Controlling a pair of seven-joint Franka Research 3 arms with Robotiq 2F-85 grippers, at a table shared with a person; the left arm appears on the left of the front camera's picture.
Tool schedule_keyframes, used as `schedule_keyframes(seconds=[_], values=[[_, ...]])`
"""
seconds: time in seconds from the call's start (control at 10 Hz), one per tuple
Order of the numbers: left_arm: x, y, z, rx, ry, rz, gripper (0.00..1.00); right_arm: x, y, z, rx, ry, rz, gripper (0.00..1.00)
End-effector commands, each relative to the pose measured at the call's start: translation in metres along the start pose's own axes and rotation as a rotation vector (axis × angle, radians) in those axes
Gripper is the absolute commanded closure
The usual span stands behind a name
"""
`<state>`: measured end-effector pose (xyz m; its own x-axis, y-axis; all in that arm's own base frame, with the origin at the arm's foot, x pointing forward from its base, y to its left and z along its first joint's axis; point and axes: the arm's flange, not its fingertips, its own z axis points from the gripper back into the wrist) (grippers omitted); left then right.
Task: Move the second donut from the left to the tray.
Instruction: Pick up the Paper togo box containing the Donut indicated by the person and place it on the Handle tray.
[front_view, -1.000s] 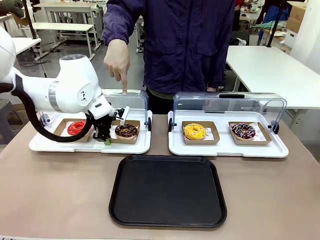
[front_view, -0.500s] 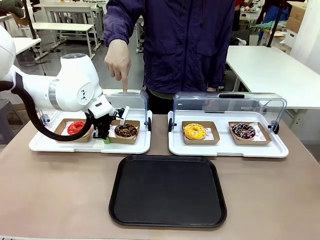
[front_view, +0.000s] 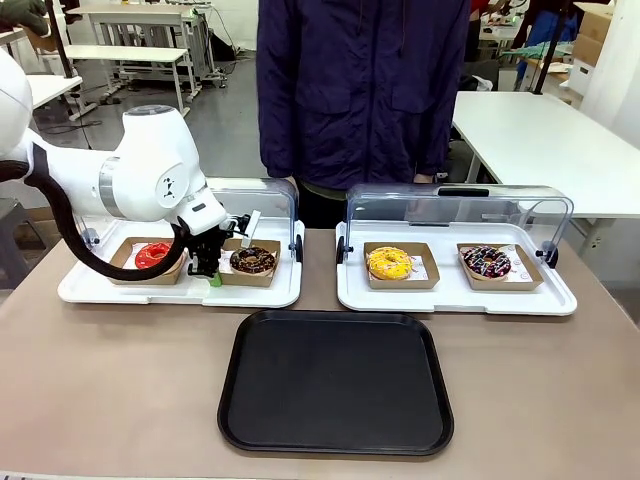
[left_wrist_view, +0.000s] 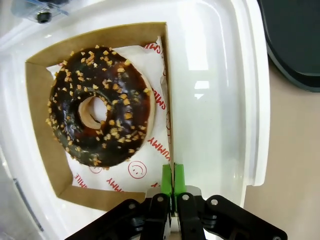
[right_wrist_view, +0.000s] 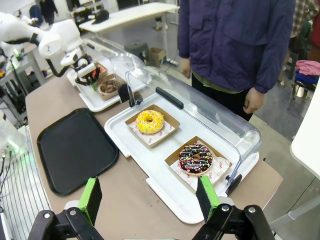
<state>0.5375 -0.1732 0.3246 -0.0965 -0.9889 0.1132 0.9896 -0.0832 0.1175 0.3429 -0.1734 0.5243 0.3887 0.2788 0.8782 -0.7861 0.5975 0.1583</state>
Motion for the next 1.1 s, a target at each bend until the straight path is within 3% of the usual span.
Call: schedule_keyframes(seconds=[0.0, 0.5, 1.0], values=[[0.004, -0.006, 0.03, 0.09, -0.002, 0.005, 0.98, 0.002, -0.002, -0.001, 0.001, -0.031, 0.022, 0.0], [0.012, -0.048, 0.101, 0.187, -0.041, 0.006, 0.98, 0.002, -0.002, -0.001, 0.001, -0.031, 0.022, 0.0], [0.017, -0.142, 0.118, 0.158, -0.063, 0.074, 0.98, 0.002, -0.002, -0.001, 0.001, -0.031, 0.022, 0.0]])
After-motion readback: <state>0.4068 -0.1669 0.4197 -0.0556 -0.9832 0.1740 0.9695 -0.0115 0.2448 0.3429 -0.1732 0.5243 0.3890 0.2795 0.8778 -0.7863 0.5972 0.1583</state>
